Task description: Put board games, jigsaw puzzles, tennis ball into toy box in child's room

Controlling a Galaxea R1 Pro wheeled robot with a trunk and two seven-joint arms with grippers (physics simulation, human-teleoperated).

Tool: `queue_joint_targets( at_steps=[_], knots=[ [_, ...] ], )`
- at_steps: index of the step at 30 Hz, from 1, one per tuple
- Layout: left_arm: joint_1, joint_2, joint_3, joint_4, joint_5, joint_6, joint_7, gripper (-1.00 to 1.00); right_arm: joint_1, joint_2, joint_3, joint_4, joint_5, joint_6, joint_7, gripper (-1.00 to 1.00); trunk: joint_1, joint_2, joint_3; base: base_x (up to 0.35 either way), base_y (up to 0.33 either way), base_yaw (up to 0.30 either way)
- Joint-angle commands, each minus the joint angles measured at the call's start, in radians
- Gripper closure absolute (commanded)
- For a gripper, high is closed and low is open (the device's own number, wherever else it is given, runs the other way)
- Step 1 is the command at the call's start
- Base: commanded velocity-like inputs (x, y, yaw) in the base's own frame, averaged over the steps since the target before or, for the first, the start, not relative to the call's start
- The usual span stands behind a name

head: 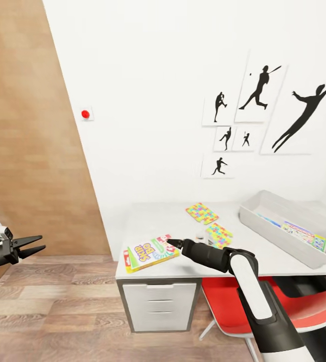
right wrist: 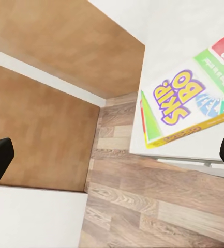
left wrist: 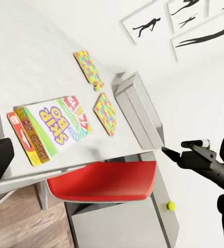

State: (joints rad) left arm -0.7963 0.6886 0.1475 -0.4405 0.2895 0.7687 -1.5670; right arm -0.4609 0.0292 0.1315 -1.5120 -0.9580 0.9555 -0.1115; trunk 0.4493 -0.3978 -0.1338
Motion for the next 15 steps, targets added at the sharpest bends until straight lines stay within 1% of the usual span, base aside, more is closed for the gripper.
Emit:
queue_joint_targets(
  at_steps=[1,5,7,10,11,13,14,15],
  knots=[
    [-0.001,0.000,0.000,0.000,0.000,0.010,-0.004,-1.00,-0.001,0.001,0.000,-0.001,-0.010,0.002,-0.011,-1.00,0.001,-0.002,-0.002,0.000,0.060,0.000],
    [-0.001,0.000,0.000,0.000,0.000,0.010,-0.004,-1.00,-0.001,0.001,-0.001,0.000,-0.010,0.002,-0.014,-1.00,0.001,-0.002,-0.002,0.000,0.037,0.000],
    [0.000,0.000,0.000,0.000,-0.001,0.010,-0.004,-1.00,-0.001,0.001,-0.003,0.000,-0.010,0.002,-0.022,-1.00,0.001,-0.002,-0.002,0.000,0.127,0.000],
    [0.000,-0.002,0.000,0.000,-0.001,0.010,-0.004,-1.00,-0.001,0.000,0.000,-0.001,-0.010,0.002,-0.058,-1.00,0.001,-0.002,-0.002,0.056,0.201,0.000],
    [0.000,-0.004,0.000,0.000,0.000,0.010,-0.004,-1.00,-0.001,0.001,0.002,-0.001,-0.010,0.002,-0.081,-1.00,0.001,-0.002,-0.002,0.107,0.147,0.000],
    [0.000,-0.004,-0.001,0.000,0.000,0.010,-0.004,-1.00,-0.001,0.002,0.003,-0.001,-0.010,0.002,-0.108,-1.00,0.001,-0.002,-0.002,0.091,0.106,0.000],
    [0.000,-0.005,-0.001,0.000,0.000,0.009,-0.004,-1.00,-0.001,0.005,0.002,-0.002,-0.011,0.002,-0.138,-1.00,0.001,-0.002,-0.002,0.053,0.060,0.000],
    [0.000,-0.006,-0.001,0.000,0.000,0.009,-0.004,-1.00,-0.001,0.006,0.002,-0.002,-0.011,0.002,-0.154,-1.00,0.001,-0.002,-0.002,0.043,0.048,0.000]
  ],
)
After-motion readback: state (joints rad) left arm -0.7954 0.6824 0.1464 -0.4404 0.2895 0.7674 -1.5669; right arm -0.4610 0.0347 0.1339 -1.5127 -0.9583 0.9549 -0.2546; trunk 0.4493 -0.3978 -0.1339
